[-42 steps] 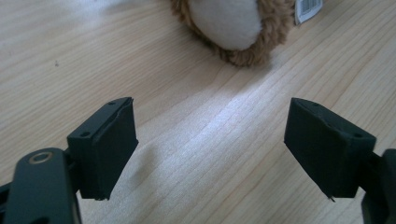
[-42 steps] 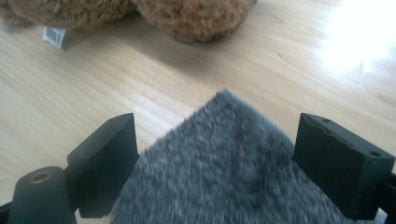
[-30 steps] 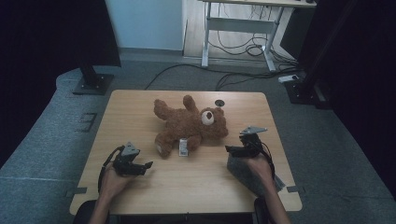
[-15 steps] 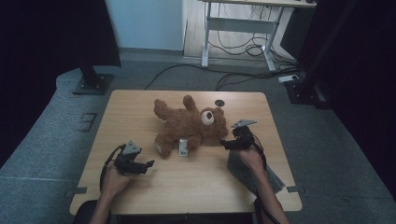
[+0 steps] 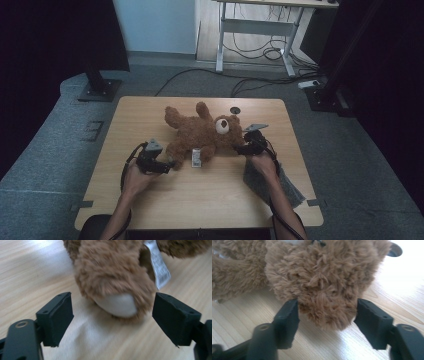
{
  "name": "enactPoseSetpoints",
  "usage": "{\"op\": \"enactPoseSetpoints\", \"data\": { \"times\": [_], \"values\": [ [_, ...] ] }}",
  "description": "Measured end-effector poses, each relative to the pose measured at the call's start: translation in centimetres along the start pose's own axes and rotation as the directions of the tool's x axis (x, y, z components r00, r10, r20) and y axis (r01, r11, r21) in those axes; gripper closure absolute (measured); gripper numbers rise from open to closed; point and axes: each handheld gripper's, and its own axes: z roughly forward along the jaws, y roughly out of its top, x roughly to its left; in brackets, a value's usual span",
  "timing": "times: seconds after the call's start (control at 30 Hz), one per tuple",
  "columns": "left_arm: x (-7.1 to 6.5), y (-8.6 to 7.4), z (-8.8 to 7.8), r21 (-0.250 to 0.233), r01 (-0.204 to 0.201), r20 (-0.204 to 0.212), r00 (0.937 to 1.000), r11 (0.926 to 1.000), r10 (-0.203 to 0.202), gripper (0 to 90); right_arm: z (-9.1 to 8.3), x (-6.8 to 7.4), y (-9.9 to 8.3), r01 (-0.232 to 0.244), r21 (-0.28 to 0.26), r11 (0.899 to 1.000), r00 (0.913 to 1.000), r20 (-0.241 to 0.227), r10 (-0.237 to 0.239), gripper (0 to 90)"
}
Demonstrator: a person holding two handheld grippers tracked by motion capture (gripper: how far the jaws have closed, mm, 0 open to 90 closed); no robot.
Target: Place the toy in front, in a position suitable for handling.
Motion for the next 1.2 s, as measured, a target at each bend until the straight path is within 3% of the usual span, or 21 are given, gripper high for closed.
{"op": "enactPoseSetpoints", "data": {
  "times": [0.13,0.27,0.33,0.4,0.47,0.57,0.77,0.93,1.2],
  "values": [
    [0.8,0.6,0.8,-0.018,0.055,0.017,0.9984,0.9983,-0.055,13.1,0.5,0.0,0.2,0.017,0.019,1.000,0.9998,-0.007,-0.017,43.3],
    [0.9,1.0,1.5,-0.014,0.058,0.040,0.9976,0.9982,-0.057,16.2,0.5,-0.1,0.3,0.000,0.028,1.000,1.0000,-0.009,0.001,55.3],
    [0.7,1.2,1.8,-0.004,0.040,0.068,0.9969,0.9992,-0.039,26.7,0.4,-0.1,0.3,-0.007,0.028,1.000,0.9999,-0.014,0.007,62.9],
    [0.6,1.2,1.8,0.000,0.043,0.071,0.9966,0.9991,-0.043,39.8,0.3,-0.1,0.3,-0.004,0.031,1.000,0.9999,-0.014,0.004,65.9],
    [0.5,1.3,1.5,0.000,0.037,0.048,0.9982,0.9993,-0.037,52.9,0.1,0.1,0.3,0.006,0.027,1.000,0.9999,-0.015,-0.006,72.5],
    [0.5,1.3,1.1,-0.009,0.025,0.029,0.9993,0.9996,-0.025,63.2,-0.2,0.5,0.3,0.019,0.010,1.000,0.9998,-0.006,-0.019,76.3],
    [0.1,1.5,-0.6,-0.034,-0.002,0.017,0.9998,0.9994,0.003,66.2,-1.3,1.3,0.4,0.043,-0.012,0.999,0.9990,-0.011,-0.043,77.9],
    [-0.8,1.2,-2.0,-0.038,-0.028,0.040,0.9988,0.9989,0.029,66.2,-2.8,1.8,0.0,0.045,-0.028,0.999,0.9986,-0.024,-0.046,78.3],
    [-2.8,-0.5,-4.2,-0.044,-0.059,0.077,0.9951,0.9973,0.063,66.1,-4.9,3.5,-2.0,0.060,-0.041,0.997,0.9971,-0.043,-0.062,78.5]
  ]
}}
